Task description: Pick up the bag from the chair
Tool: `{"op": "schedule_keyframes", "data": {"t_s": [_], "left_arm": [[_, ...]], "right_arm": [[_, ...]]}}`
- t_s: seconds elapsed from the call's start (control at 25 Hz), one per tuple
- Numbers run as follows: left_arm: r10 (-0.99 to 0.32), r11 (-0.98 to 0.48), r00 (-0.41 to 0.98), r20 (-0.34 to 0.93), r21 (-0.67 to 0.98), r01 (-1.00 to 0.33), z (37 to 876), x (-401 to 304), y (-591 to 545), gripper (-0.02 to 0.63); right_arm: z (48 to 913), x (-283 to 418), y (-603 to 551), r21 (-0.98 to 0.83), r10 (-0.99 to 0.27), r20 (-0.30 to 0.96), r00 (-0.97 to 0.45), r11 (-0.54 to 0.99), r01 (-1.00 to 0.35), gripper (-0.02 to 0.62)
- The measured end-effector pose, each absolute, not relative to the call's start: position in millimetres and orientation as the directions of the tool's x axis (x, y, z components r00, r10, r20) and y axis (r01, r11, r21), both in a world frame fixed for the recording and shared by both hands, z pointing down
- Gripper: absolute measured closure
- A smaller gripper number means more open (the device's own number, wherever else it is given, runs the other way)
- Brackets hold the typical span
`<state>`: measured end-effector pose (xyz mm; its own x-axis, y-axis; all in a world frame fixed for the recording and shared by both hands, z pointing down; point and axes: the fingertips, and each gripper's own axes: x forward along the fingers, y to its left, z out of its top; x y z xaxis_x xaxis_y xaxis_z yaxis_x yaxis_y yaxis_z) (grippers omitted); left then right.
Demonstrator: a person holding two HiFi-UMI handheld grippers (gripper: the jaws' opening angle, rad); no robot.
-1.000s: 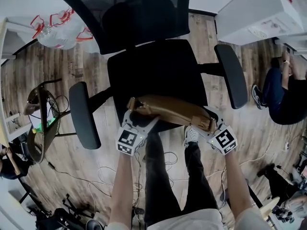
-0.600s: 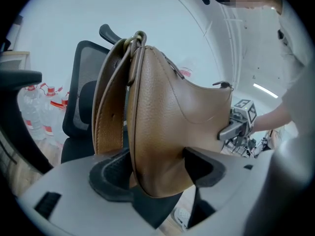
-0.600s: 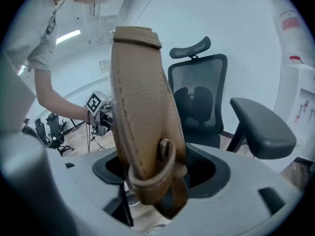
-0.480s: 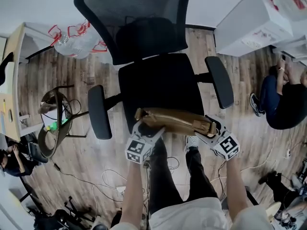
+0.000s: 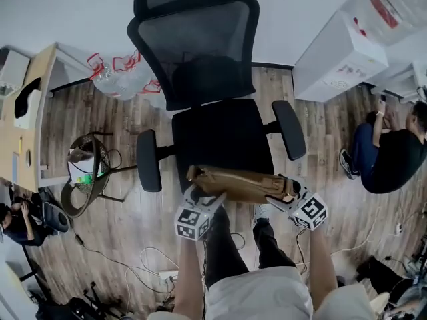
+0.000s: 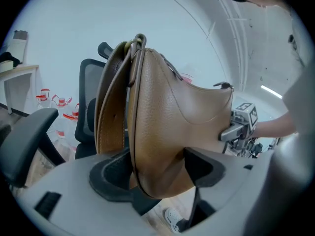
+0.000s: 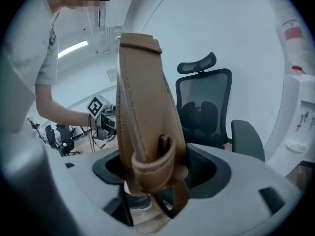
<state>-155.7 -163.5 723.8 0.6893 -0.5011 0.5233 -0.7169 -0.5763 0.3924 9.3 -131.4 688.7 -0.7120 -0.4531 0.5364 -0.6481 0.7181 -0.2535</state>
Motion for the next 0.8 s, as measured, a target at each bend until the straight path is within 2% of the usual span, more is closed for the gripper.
{"op": "schedule_keyframes", "data": {"t_s": [0.48, 0.8], "left_arm": [[-0.598, -0.487, 0.626, 0.501, 0.394, -0.780, 631, -158, -140, 0.284], [-0.641, -0.500, 0.590, 0.491, 0.316, -0.807, 572, -157, -132, 0.284]], "right_arm": [[595, 11, -130, -0.234, -0.428, 0.415, -0.803, 0.802, -0.549, 0.258], [554, 16, -120, -0.214, -0.455, 0.314, -0.833, 0.821, -0.529, 0.258]]}}
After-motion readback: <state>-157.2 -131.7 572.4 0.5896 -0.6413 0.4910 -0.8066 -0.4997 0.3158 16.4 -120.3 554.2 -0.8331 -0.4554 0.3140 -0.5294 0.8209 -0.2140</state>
